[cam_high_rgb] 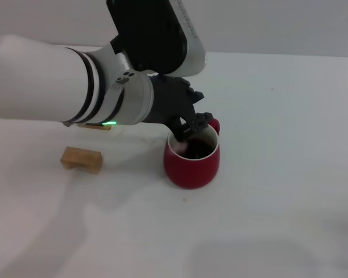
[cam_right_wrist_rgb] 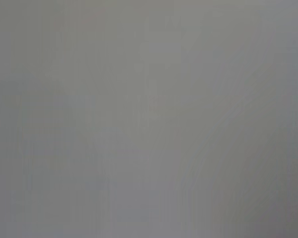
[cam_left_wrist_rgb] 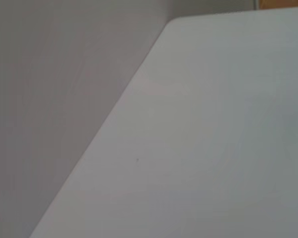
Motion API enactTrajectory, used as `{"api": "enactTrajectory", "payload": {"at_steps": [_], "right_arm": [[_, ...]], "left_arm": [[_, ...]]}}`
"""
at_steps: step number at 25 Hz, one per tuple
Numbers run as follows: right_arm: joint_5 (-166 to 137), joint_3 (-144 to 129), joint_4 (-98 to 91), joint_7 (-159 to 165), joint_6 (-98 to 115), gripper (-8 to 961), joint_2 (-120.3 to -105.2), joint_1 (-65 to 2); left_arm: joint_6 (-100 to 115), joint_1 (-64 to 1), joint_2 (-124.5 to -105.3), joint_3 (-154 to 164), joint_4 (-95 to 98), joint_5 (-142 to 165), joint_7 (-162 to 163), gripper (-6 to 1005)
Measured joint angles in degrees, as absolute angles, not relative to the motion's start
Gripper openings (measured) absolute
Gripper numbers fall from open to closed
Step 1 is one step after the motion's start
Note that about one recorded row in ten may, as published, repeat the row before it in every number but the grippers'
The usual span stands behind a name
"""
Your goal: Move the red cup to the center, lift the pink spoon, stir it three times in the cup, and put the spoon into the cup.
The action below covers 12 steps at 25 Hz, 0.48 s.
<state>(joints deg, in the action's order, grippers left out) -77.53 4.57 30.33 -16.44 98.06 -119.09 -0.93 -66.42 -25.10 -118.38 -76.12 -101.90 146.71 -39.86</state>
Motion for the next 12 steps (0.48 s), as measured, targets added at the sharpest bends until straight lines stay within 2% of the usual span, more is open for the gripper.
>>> {"api": "enactTrajectory", "payload": {"at_steps": [1,6,7,8,10,12], "right_arm": [[-77.53,4.57,30.32,-16.44,98.06,-1,-119.09,-0.91],[-77.53,4.57,30.24,-16.43,98.11,0,-119.10,-0.87],[-77.52,4.57,30.16,-16.44,98.11,0,-119.10,-0.87],[-77.52,4.57,30.09,-16.44,98.11,0,-119.09,-0.88],[-77.48,4.57,30.08,-16.44,98.11,0,-119.10,-0.88],[-77.41,4.57,30.07,-16.44,98.11,0,-119.09,-0.88]], "left_arm": [[-66.25,-25.14,-118.38,-75.97,-101.92,146.69,-39.83,152],[-61.21,-24.03,-118.42,-75.61,-102.41,146.42,-39.32,357],[-49.12,-18.82,-118.24,-74.67,-102.92,142.62,-39.78,393],[-47.10,-17.98,-118.17,-74.36,-102.92,141.77,-40.07,429],[-27.49,-12.17,-117.93,-70.92,-101.22,133.93,-44.77,500],[-13.48,-9.64,-117.94,-67.50,-98.87,129.90,-47.79,572]]}}
